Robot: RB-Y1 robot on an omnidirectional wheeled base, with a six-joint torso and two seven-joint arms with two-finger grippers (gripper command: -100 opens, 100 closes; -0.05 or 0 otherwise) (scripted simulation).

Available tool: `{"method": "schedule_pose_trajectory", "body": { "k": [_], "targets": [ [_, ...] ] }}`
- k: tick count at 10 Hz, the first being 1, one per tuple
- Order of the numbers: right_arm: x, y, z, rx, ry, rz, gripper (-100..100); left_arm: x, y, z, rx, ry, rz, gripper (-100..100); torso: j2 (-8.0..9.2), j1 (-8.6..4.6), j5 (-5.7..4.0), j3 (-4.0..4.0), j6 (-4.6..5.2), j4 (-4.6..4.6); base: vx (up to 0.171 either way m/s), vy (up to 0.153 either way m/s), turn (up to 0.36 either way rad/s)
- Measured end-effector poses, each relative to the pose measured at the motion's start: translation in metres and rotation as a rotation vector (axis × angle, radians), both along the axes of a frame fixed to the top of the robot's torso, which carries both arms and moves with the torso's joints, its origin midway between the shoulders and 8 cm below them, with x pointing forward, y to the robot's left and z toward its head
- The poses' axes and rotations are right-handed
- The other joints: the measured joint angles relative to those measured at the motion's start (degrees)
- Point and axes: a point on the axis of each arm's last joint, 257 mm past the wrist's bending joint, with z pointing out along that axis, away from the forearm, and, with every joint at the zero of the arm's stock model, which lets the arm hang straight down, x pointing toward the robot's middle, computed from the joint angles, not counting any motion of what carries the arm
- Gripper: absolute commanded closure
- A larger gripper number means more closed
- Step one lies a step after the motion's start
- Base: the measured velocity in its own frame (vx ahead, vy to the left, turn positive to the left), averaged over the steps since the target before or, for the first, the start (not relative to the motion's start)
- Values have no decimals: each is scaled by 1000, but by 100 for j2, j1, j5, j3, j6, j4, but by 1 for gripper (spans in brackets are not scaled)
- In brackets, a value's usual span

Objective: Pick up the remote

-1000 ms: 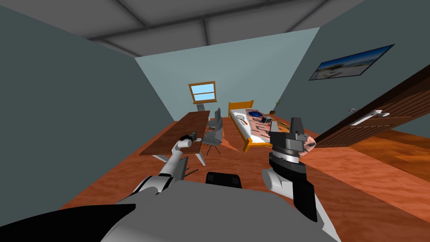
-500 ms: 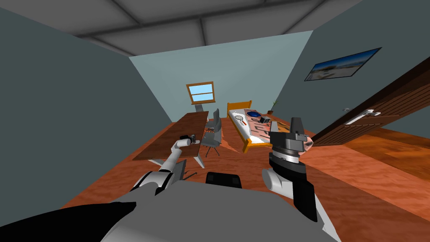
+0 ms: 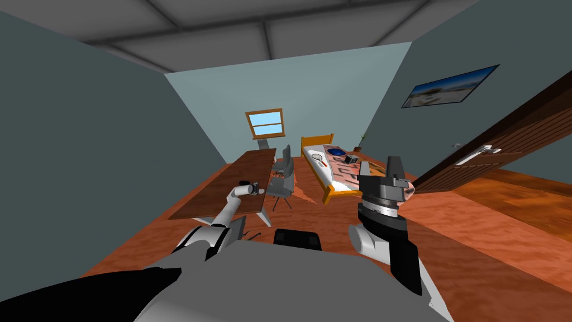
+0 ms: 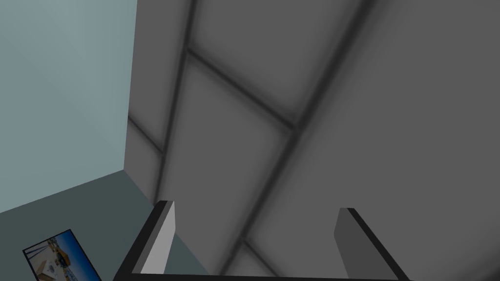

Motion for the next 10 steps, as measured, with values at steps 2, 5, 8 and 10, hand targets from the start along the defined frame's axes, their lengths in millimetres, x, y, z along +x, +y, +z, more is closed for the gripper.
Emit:
{"method": "schedule_pose_trajectory", "body": {
  "k": [2, 5, 8, 10],
  "targets": [
    [0, 0, 0, 0, 0, 0, 0, -12, 10, -11, -12, 70, 15, -100, -5, 7, 1, -3, 0, -1, 75, 24, -40],
    [0, 0, 0, 0, 0, 0, 0, -37, 18, -31, -26, 171, 38, -100, -2, 4, 0, -2, -1, -1, 89, 26, -40],
    [0, 0, 0, 0, 0, 0, 0, -62, 27, -46, -42, 275, 65, -100, -7, 4, 1, -5, -1, -2, 82, 24, -29],
    [0, 0, 0, 0, 0, 0, 0, -78, 34, -54, -53, 336, 82, -100, 1, 7, 1, 0, -1, 0, 89, 39, -47]
  ]
}}
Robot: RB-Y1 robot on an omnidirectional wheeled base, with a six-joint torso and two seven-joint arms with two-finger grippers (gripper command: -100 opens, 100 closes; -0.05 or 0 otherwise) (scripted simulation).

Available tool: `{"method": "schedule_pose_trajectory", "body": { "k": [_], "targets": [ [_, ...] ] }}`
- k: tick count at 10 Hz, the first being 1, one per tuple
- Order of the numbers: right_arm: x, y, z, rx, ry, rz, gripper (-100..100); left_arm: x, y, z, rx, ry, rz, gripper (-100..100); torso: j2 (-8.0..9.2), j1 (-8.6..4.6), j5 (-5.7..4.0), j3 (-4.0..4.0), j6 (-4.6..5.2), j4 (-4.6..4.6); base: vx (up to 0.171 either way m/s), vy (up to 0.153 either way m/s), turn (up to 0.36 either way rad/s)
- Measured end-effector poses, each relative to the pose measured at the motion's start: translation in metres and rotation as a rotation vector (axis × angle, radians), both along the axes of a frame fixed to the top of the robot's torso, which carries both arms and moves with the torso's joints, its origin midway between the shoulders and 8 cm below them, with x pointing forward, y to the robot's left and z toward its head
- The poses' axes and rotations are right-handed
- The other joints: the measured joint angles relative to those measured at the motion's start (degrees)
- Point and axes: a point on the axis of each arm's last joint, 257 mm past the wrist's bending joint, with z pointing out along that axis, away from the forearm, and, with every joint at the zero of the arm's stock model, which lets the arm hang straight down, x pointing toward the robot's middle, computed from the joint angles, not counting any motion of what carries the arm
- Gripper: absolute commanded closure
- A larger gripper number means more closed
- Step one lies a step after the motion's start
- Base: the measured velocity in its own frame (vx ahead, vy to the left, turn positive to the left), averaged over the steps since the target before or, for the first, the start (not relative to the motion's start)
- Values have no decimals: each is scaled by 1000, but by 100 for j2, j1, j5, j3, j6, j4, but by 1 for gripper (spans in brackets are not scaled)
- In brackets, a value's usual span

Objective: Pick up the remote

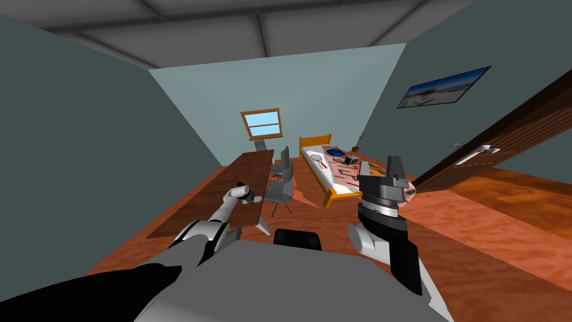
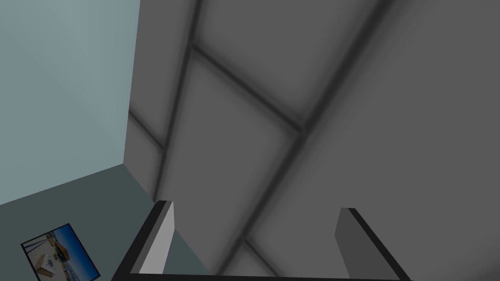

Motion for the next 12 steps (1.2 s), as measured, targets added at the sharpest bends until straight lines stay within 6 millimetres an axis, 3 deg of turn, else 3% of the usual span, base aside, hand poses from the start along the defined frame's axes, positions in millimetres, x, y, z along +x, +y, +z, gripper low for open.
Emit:
{"method": "schedule_pose_trajectory", "body": {
  "k": [9, 10, 11, 12],
  "targets": [
    [0, 0, 0, 0, 0, 0, 0, -86, 19, -29, -49, 279, 87, -100, -7, 3, 1, -4, 0, -2, 86, 37, -21],
    [0, 0, 0, 0, 0, 0, 0, -87, 19, -29, -50, 283, 88, 0, 8, -4, 0, 3, 0, 0, 7, 4, 0],
    [0, 0, 0, 0, 0, 0, 0, -87, 19, -29, -50, 282, 88, -100, 20, -11, -1, 10, 0, 4, 16, 24, -15],
    [0, 0, 0, 0, 0, 0, 0, -90, 16, -35, -51, 285, 89, -100, 22, -6, 0, 12, 0, 4, 24, 36, -16]
  ]
}}
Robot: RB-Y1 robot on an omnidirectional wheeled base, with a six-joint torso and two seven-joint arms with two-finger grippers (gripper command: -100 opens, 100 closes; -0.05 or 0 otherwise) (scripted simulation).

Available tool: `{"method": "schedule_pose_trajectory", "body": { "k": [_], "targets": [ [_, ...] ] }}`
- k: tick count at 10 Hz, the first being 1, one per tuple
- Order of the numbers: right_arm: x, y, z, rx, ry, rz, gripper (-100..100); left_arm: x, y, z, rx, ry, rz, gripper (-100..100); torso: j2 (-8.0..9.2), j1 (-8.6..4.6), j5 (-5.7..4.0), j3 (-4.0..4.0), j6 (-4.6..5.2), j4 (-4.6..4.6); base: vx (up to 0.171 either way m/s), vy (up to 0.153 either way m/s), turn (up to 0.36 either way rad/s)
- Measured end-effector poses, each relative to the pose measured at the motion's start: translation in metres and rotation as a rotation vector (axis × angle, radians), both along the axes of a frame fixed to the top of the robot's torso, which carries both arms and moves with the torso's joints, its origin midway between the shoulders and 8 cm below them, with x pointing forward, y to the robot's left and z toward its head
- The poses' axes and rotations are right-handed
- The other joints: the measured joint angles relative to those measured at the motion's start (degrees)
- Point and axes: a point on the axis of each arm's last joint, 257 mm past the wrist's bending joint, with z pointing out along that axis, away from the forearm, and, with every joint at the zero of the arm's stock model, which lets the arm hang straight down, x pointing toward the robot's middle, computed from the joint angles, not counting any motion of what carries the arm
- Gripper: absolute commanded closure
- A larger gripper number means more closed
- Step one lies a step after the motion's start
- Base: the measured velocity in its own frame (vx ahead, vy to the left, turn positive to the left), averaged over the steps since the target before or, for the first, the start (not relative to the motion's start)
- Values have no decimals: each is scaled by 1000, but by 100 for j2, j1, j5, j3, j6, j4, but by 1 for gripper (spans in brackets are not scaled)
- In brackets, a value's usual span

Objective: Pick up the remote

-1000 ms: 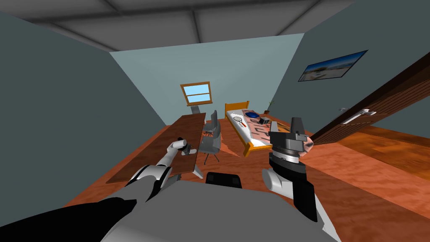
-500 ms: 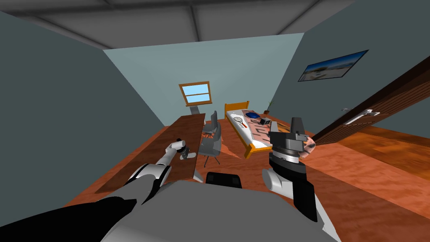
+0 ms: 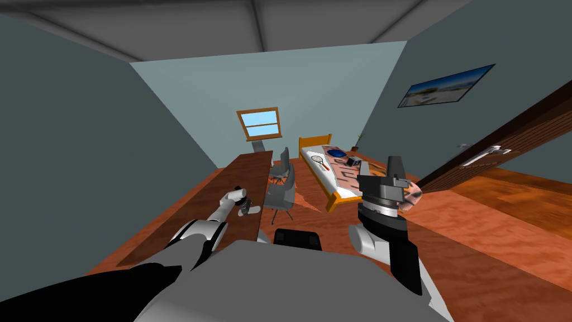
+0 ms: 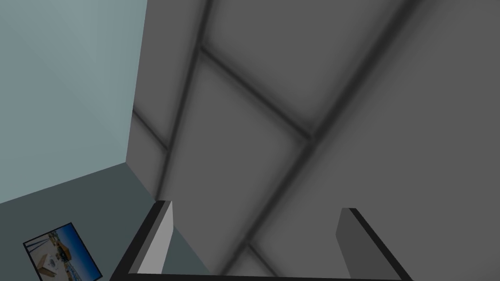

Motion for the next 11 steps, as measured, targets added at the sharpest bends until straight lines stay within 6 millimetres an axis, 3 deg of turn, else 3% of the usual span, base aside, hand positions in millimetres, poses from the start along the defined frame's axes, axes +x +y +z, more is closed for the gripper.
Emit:
{"method": "schedule_pose_trajectory", "body": {
  "k": [2, 3, 7, 8, 9, 11],
  "targets": [
    [0, 0, 0, 0, 0, 0, 0, -4, -6, -11, 1, -2, 1, -100, -4, 5, 1, -2, -1, -1, 23, 25, -8],
    [0, 0, 0, 0, 0, 0, 0, -4, -6, -12, 2, -4, 2, 100, 0, -1, -1, 0, 0, 0, -1, 2, 11],
    [0, 0, 0, 0, 0, 0, 0, -6, -6, -12, 1, 0, 2, 100, -3, 1, 1, -1, 4, 2, 0, 0, 0],
    [0, 0, 0, 0, 0, 0, 0, -6, -6, -12, 1, 0, 2, 0, -3, 1, 1, -1, 4, 2, 0, 0, 0],
    [0, 0, 0, 0, 0, 0, 0, -6, -6, -12, 1, 0, 2, 100, -3, 0, 1, -1, 4, 3, -28, -30, 14],
    [0, 0, 0, 0, 0, 0, 0, 1, 3, 3, 3, -5, -1, 100, 12, -16, -5, 9, 3, 7, -26, -27, 15]
  ]
}}
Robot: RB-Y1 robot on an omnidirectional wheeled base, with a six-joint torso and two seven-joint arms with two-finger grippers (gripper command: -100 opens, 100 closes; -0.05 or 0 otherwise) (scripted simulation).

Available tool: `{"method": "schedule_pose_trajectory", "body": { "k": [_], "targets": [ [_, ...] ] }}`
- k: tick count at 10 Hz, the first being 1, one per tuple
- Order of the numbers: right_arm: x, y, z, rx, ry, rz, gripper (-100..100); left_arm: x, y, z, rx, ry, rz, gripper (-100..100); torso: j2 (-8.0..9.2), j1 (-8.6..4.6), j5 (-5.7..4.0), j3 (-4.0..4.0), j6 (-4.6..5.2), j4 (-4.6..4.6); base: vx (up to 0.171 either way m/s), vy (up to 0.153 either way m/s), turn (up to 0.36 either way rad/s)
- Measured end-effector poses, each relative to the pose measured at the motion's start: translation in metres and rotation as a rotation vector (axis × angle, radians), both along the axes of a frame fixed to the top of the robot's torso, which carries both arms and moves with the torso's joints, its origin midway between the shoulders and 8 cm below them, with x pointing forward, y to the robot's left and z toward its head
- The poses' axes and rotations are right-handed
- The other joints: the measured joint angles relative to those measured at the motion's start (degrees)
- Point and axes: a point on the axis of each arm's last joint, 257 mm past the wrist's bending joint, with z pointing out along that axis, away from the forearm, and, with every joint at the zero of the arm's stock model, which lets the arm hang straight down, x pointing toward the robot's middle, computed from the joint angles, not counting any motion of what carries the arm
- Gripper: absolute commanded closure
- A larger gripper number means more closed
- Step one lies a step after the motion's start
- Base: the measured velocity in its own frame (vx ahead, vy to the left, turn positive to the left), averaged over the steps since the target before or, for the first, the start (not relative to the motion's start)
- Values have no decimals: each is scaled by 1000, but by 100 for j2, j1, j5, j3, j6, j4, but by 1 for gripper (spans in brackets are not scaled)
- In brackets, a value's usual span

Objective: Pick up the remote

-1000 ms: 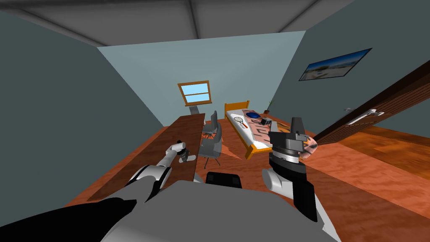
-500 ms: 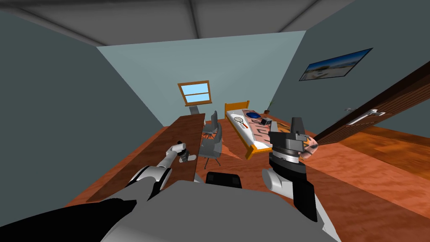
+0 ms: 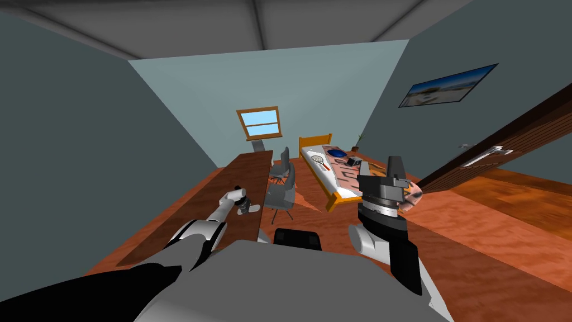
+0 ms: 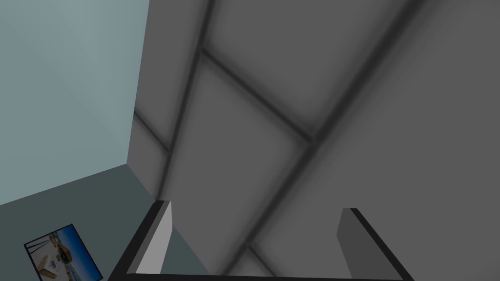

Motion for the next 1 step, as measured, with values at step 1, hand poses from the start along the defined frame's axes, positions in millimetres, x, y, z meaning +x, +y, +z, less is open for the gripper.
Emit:
{"method": "schedule_pose_trajectory", "body": {
  "k": [1],
  "targets": [
    [0, 0, 0, 0, 0, 0, 0, 0, 0, 1, -1, 2, 0, 0, -4, 5, 2, -2, 1, -1, 0, 0, 0]
  ]
}}
